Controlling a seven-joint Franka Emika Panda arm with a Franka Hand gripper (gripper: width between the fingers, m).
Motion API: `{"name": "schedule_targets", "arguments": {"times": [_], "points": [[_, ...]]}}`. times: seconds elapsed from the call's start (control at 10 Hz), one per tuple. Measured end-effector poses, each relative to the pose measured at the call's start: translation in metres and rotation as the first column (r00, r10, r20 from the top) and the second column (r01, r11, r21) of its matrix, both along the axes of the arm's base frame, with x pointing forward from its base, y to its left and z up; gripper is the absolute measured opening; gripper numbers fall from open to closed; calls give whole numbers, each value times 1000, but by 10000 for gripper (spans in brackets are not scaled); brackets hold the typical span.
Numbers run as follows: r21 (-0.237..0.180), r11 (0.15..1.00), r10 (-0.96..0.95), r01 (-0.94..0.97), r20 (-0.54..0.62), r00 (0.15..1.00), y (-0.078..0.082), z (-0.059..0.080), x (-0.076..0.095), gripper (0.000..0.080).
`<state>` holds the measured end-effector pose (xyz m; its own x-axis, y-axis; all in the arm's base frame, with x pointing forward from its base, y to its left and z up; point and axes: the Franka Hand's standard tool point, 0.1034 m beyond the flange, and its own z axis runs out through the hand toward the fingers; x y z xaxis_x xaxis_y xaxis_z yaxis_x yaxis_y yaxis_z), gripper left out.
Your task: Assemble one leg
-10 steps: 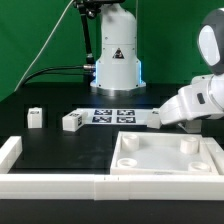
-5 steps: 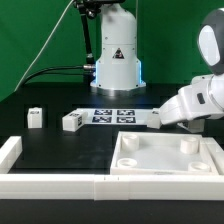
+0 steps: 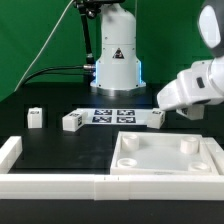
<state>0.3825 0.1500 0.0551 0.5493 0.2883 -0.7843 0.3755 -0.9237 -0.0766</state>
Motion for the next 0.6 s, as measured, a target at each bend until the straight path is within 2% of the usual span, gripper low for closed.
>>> {"name": "schedule_targets", "arguments": {"times": [0.2, 0.3, 0.4, 0.5, 0.6], "points": [[22, 1000, -18, 16, 85, 996, -3, 22, 10, 287], [19, 1000, -15, 13, 75, 997, -4, 21, 4, 287], [28, 999, -18, 15, 97, 995, -3, 17, 8, 287], [60, 998, -29, 18, 190, 981, -1, 15, 17, 287], [83, 996, -37, 16, 261, 965, -3, 16, 17, 287]]}}
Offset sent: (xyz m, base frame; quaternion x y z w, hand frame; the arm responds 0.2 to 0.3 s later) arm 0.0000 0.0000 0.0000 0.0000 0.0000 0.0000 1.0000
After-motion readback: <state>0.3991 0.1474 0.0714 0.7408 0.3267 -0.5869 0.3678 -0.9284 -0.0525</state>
